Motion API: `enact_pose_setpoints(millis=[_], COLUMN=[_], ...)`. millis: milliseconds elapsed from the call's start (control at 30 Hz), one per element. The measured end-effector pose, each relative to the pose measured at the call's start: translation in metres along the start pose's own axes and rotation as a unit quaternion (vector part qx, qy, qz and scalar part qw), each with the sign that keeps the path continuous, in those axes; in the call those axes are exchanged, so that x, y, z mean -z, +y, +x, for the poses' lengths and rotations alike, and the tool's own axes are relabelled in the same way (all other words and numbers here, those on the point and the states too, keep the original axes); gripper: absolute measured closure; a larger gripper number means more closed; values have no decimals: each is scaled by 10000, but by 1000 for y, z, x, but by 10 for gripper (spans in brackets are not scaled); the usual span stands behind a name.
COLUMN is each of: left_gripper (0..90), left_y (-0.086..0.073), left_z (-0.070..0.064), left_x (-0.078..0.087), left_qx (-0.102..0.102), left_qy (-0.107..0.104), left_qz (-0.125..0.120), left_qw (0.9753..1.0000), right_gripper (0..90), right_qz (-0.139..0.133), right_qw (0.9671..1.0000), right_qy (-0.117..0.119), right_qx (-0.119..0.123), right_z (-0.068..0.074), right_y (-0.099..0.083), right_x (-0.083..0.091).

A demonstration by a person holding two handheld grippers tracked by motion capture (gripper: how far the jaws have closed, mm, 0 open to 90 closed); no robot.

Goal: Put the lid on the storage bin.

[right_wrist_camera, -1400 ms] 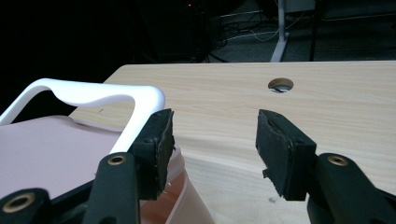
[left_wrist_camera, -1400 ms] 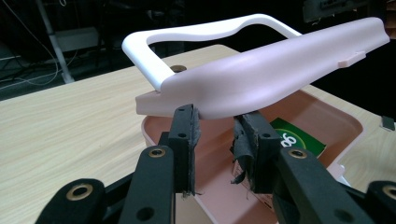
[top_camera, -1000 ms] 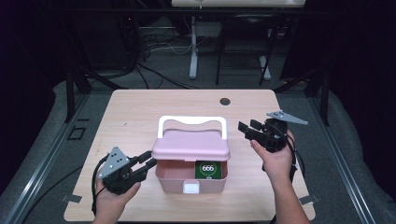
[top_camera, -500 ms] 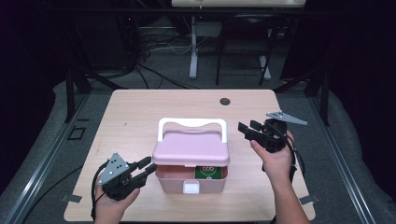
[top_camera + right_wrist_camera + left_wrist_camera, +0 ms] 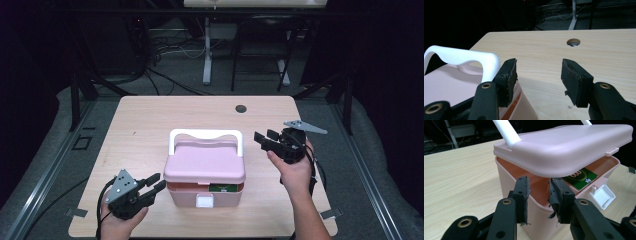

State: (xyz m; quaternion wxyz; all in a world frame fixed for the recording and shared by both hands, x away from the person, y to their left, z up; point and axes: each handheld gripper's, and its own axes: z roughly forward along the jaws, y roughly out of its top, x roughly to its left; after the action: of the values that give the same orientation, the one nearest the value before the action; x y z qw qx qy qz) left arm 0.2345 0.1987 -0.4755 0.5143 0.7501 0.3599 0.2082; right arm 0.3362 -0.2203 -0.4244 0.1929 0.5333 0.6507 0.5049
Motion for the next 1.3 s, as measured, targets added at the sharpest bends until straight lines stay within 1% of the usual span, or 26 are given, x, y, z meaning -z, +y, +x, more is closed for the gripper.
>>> enact_pose_setpoints(millis=[33,133,200,267,300,400,433,467,533,567,633,667,700,767,867,933,1033,1300], left_gripper=[679,678,678,679,678,678,678,679,678,678,678,678,670,668,666,666,666,636], left_y=[0,-3,-4,-6,-6,-9,-10,-11,-13,-13,-15,-15,-15,-15,-16,-17,-18,-21], left_z=[0,0,0,1,1,0,1,0,0,1,2,2,2,3,2,2,3,7], left_x=[0,0,0,0,0,0,0,0,0,0,0,1,1,2,2,1,1,-1], left_qx=[-2,11,8,8,3,39,29,48,64,33,57,48,95,95,74,73,101,168], left_qy=[-9,3,-3,-1,9,-1,-10,-5,-19,-20,-12,-10,-26,-26,-43,-36,-34,10], left_qz=[16,23,75,63,104,123,182,156,190,248,243,259,197,195,221,230,236,257], left_qw=[10000,10000,10000,10000,9999,9999,9998,9999,9998,9997,9997,9997,9998,9998,9997,9997,9997,9995], right_gripper=[460,460,460,460,460,460,460,460,460,460,460,460,460,460,460,460,460,460], right_qz=[36,47,52,45,48,47,56,50,50,54,-8,-4,37,67,48,83,47,81], right_qw=[10000,10000,10000,10000,10000,10000,10000,10000,10000,10000,10000,10000,10000,10000,10000,10000,10000,10000], right_qy=[1,-9,-6,-2,7,-4,11,8,6,5,5,5,5,-1,5,-9,1,-1], right_qx=[2,21,22,15,4,12,8,10,13,12,8,10,16,21,17,28,25,17], right_z=[0,0,0,0,0,-1,-1,0,0,0,0,0,0,0,0,0,0,-1], right_y=[0,0,0,0,0,-1,0,-1,-1,-1,-1,-1,-1,-1,-2,-2,-2,-2], right_x=[0,0,0,0,0,0,0,0,0,0,-1,-1,-1,-1,-2,-1,-2,-2])
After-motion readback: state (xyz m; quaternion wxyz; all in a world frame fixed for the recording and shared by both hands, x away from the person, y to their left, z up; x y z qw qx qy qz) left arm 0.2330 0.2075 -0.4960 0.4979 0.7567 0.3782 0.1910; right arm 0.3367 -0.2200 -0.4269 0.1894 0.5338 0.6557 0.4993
